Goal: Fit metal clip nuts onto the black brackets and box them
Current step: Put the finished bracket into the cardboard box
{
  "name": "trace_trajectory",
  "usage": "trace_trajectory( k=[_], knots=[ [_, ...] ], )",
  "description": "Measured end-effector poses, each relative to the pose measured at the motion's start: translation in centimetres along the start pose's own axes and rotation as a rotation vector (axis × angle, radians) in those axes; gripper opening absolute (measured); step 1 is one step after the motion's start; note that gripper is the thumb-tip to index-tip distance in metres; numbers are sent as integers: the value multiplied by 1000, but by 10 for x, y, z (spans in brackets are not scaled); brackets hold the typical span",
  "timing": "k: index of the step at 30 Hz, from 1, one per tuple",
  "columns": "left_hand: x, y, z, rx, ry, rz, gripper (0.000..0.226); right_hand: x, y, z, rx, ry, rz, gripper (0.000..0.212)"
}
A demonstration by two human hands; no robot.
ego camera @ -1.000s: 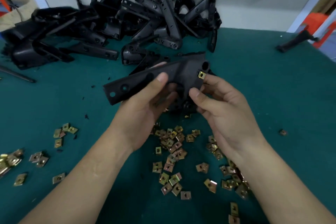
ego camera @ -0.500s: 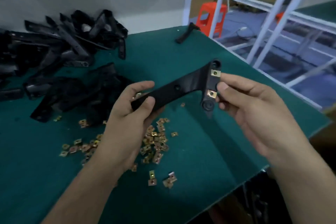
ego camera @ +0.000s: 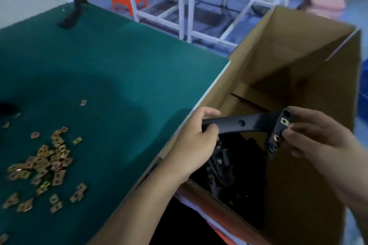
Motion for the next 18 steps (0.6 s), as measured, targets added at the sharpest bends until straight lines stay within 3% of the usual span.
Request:
trace_trajectory(
  k=[3, 6, 13, 16, 18],
  knots=[
    [13, 7, 21, 260, -24, 79, 24, 2, -13, -30, -251, 58, 90, 34],
    [19, 1, 29, 566, 66, 26, 25, 6, -17, -47, -501, 82, 144, 41],
    [1, -22, 29, 495, 34, 65, 24, 16, 4, -29, -569, 1, 215, 38],
    [-22, -33, 12, 350, 141, 63, 25, 15, 26, -7, -533, -69, 283, 34],
    [-41, -47, -3, 297, 243, -21, 26, 15, 46, 11, -515, -165, 338, 34]
  ],
)
Point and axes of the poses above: each hand's wrist, its own x-axis towards the middle knuckle, its own y-axis out of the palm, z = x × y, the point moved 1 cm from there along x, towards the middle knuckle, and after that the axes turned 12 degrees about -x, right-handed, at the moved point
